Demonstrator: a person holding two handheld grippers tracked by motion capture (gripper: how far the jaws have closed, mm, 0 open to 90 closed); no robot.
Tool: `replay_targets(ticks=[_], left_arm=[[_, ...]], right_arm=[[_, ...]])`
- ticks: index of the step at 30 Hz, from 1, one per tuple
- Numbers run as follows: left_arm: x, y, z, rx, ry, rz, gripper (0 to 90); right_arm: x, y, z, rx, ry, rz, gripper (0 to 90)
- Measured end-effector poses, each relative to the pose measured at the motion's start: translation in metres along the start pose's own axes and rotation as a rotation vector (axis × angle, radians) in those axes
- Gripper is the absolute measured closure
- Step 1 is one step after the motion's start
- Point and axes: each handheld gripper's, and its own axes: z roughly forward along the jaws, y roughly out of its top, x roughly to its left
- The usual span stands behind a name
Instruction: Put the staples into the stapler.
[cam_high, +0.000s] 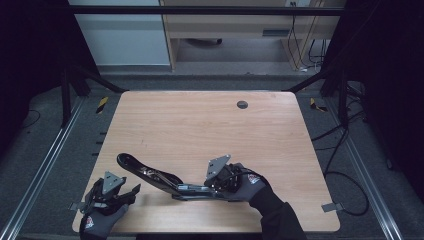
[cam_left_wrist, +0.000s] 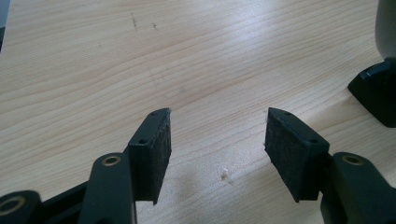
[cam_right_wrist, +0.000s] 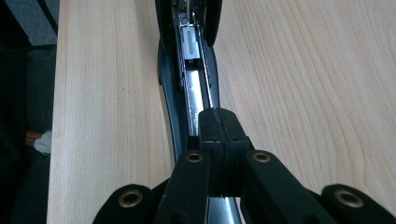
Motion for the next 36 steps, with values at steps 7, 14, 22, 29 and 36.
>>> replay_targets(ticks=[7,14,22,29,36], left_arm=[[-0.001,0.001,-0.003,-0.021,-0.014,-0.011,40.6],[0.000,0.002,-0.007,-0.063,-0.061,-0.035,40.2],[-0.004,0.004,-0.012,-0.101,-0.120,-0.041,37.9],[-0.006,0.006,-0.017,-0.130,-0.157,-0.031,35.5],[-0.008,0.009,-0.023,-0.163,-0.200,-0.032,34.2]], right_arm=[[-0.003,-0.006,-0.003,-0.037,-0.021,0.074,87.7],[-0.006,-0.016,-0.011,-0.108,-0.060,0.196,82.8],[-0.011,-0.032,-0.018,-0.145,-0.142,0.327,69.4],[-0.011,-0.043,-0.025,-0.165,-0.189,0.407,61.6],[-0.008,-0.062,-0.032,-0.169,-0.232,0.476,56.7]])
